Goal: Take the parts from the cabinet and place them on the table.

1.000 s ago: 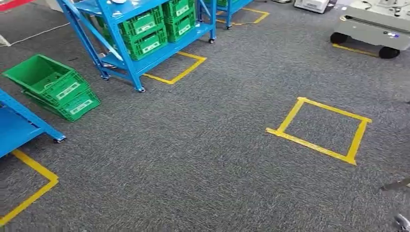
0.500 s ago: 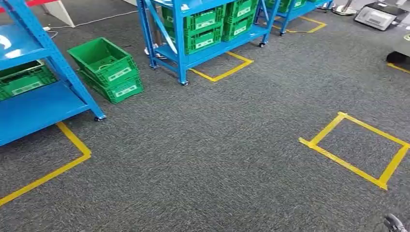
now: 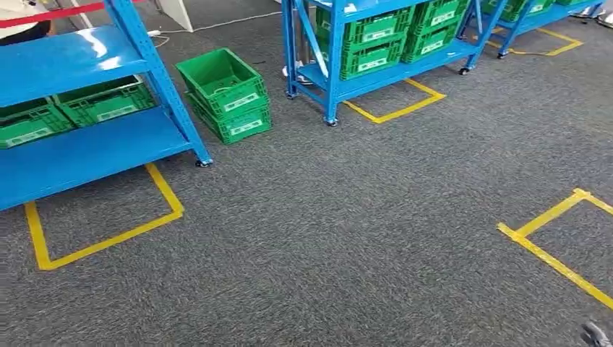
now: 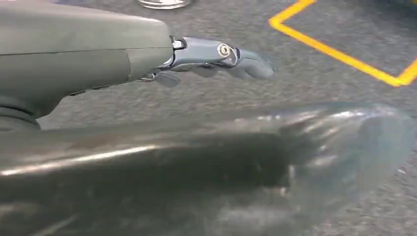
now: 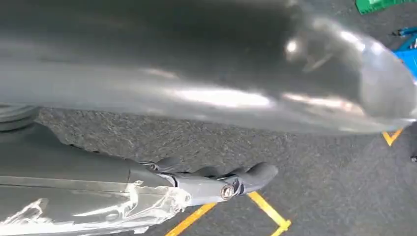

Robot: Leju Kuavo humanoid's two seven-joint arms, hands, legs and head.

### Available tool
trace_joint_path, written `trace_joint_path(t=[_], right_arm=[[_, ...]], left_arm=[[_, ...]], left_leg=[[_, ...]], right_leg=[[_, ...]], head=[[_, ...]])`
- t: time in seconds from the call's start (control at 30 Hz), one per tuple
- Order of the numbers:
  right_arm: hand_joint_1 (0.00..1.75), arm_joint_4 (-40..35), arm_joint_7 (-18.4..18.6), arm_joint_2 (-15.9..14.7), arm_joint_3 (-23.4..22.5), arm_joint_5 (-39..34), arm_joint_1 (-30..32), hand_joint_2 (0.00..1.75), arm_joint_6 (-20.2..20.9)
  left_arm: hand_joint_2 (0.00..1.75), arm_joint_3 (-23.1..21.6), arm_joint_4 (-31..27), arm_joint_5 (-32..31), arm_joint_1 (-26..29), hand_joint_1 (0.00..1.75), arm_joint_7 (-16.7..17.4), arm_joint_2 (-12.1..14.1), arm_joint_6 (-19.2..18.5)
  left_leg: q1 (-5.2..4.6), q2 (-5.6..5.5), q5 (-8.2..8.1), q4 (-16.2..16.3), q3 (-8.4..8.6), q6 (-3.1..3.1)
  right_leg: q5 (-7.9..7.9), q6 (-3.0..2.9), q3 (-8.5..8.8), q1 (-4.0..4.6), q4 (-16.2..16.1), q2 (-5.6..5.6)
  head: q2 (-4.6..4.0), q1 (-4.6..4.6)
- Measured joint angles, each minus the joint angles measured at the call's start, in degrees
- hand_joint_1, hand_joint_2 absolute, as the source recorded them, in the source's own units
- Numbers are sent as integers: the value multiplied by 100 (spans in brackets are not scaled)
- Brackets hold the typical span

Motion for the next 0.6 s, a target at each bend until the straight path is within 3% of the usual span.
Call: trace_joint_path(t=[0.03,0.1,0.13,0.17,0.2,0.27,0.3,0.33,0.4,0.43,0.47,0.53,0.57,0.6], right_arm=[[0,0,0,0,2,-2,22,0,9],[0,2,2,0,0,4,39,0,19],[0,2,2,0,2,13,34,0,26],[0,2,2,0,2,28,31,0,33],[0,2,2,0,2,31,31,0,37],[0,2,-11,0,7,55,37,0,0],[0,2,-33,0,20,63,55,0,-48],[0,2,-55,0,46,70,92,0,-99],[0,2,-70,0,61,90,121,0,-125],[0,7,-77,0,85,92,113,0,-129],[0,0,-81,0,96,92,112,0,-133],[0,0,-90,2,129,105,130,0,-127],[0,2,-87,0,131,109,148,0,-127],[0,2,-85,0,131,111,157,0,-127]], left_arm=[[0,-4,-43,7,0,0,8,2,0],[0,-7,-92,33,1,0,24,4,0],[0,-9,-96,35,11,0,31,4,0],[0,-13,-102,39,25,0,50,4,0],[0,-15,-120,39,47,0,59,4,0],[0,-4,-155,-43,80,0,-76,22,-133],[0,24,-155,-132,82,0,-233,46,-265],[0,79,-155,-212,54,0,-409,57,-385],[0,186,-155,-258,49,0,-564,52,-468],[0,241,-153,-275,84,0,-573,59,-512],[0,293,-155,-306,111,0,-590,59,-531],[0,330,-155,-319,128,0,-612,48,-551],[0,332,-155,-291,115,0,-601,42,-546],[0,332,-155,-225,104,0,-542,37,-516]], left_leg=[[-15,190,-236,312,-162,-9],[-20,289,-675,1187,-569,-26],[-22,292,-788,1543,-718,-29],[-23,293,-757,1609,-722,-24],[-27,301,-617,1434,-600,-13],[-63,434,-171,502,-27,54],[-118,739,-76,29,302,137],[-168,971,-182,-308,439,192],[-163,828,-193,-308,415,231],[-152,739,-180,-342,408,273],[-103,636,-150,-341,471,336],[-74,537,-104,-352,563,368],[-63,463,-100,-344,585,363],[-57,387,-105,-344,604,365]], right_leg=[[7,-31,-10,9,-6,-92],[11,-44,-79,36,-5,-288],[8,-53,-110,50,-5,-387],[4,-63,-112,60,-5,-476],[-3,-70,-110,73,-5,-557],[-33,-65,-90,92,-7,-701],[-56,-49,-58,94,-8,-774],[-113,9,-48,144,39,-852],[-108,73,56,120,-67,-998],[5,135,139,103,43,-1010],[-22,178,179,86,66,-1020],[-274,226,-17,36,442,-435],[-484,247,-237,18,833,-304],[-680,279,-492,17,1255,-254]], head=[[0,-35],[0,-33],[0,-31],[0,-33],[0,-33],[0,-35],[0,-31],[0,-41],[0,-48],[0,-41],[0,-46],[-2,-6],[0,0],[2,7]])
